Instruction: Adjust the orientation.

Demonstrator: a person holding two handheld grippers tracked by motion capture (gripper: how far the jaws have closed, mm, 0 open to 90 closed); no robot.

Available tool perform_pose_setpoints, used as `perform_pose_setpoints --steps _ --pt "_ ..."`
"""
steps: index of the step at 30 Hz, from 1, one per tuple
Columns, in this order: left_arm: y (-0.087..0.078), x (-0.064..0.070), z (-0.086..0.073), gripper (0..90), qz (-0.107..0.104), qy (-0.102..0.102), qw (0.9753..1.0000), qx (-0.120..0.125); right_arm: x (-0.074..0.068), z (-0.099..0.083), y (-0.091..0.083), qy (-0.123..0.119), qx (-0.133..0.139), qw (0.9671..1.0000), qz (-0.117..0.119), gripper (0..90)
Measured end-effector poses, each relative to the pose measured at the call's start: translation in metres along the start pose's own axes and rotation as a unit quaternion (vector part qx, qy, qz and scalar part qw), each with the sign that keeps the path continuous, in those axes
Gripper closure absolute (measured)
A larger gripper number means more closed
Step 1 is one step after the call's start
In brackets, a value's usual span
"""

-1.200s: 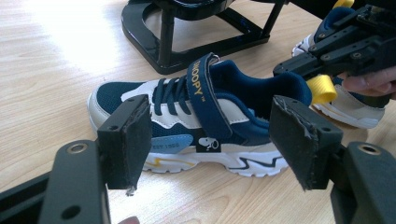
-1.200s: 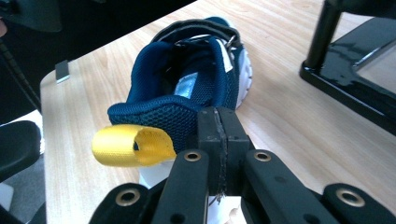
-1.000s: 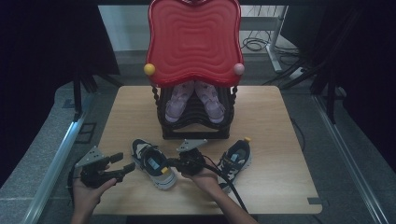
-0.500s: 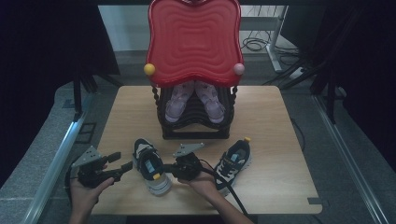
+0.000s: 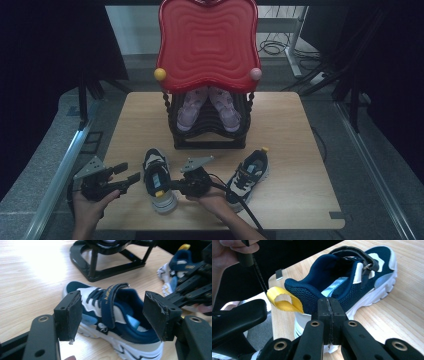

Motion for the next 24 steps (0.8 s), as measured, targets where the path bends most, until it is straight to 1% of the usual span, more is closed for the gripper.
perform_pose_setpoints --steps 1,2,4,7,20,24 --pt "-0.001 0.0 0.001 32.2 -0.001 -0.003 1.0 0.005 -0.001 0.0 0.0 0.0 0.0 1.0 0.002 89.7" --pt "-0.001 -0.001 0.002 32.4 0.003 -0.005 1.0 0.008 -0.002 0.0 0.001 0.0 0.001 1.0 0.005 89.7" --pt "-0.003 -0.003 0.002 32.6 0.01 -0.007 0.9999 0.011 -0.004 0.001 0.002 -0.001 0.001 1.0 0.008 89.7" --pt "-0.005 -0.006 0.003 32.7 0.014 -0.013 0.9997 0.015 -0.007 0.001 0.004 -0.001 0.003 0.9999 0.015 89.7" --pt "-0.006 -0.009 0.003 32.6 0.016 -0.016 0.9996 0.015 -0.024 -0.001 0.021 -0.01 0.009 0.9987 0.05 89.7" --pt "-0.008 -0.01 0.003 32.7 0.02 -0.02 0.9994 0.017 -0.028 0.0 0.025 -0.015 0.014 0.9983 0.055 89.7"
Point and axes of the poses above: each handheld gripper's, and its own axes: y roughly forward along the jaws, z roughly out of its top, x roughly to its right, the point moved 10 cm from there along y, roughly forward along the jaws, and after that the axes turned 4 degrees about x, right-handed, at the moved point
